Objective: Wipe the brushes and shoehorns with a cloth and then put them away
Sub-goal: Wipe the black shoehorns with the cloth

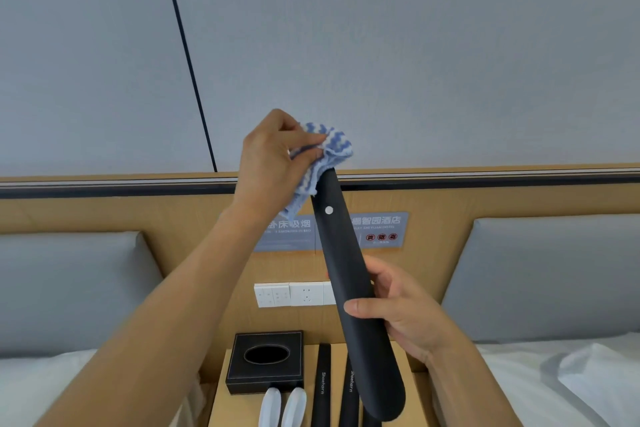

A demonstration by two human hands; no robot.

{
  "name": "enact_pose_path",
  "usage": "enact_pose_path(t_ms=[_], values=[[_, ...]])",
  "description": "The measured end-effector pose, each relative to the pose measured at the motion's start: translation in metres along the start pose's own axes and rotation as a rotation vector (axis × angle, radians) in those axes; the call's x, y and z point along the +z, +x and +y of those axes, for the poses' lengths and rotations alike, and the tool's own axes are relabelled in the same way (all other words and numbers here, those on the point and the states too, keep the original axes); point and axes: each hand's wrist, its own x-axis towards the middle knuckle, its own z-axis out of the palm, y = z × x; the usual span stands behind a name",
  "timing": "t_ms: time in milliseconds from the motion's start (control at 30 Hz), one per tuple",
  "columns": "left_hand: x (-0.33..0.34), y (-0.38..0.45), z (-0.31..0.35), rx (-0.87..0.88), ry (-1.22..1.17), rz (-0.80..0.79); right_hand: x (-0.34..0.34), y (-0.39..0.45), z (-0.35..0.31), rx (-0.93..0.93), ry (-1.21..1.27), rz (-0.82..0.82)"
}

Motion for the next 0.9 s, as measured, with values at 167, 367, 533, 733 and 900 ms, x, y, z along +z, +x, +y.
enact_pose_path(t_ms=[167, 367, 533, 733, 900], values=[[0.001, 0.012, -0.001, 0.003, 0.035, 0.045, -0.003, 0.002, -0.002, 0.005, -0.012, -0.006], [0.022, -0.024, 0.01, 0.063, -0.008, -0.006, -0.01, 0.002, 0.003, -0.009, 0.009, 0.031], [0.045, -0.074, 0.019, 0.163, -0.039, -0.208, -0.025, -0.005, 0.017, -0.007, 0.089, 0.097], [0.064, -0.115, -0.002, 0.1, -0.019, -0.435, -0.039, -0.029, 0.055, 0.115, 0.154, 0.124], [0.078, -0.161, -0.03, -0.14, 0.001, -0.502, -0.055, -0.058, 0.093, 0.256, 0.205, 0.387]])
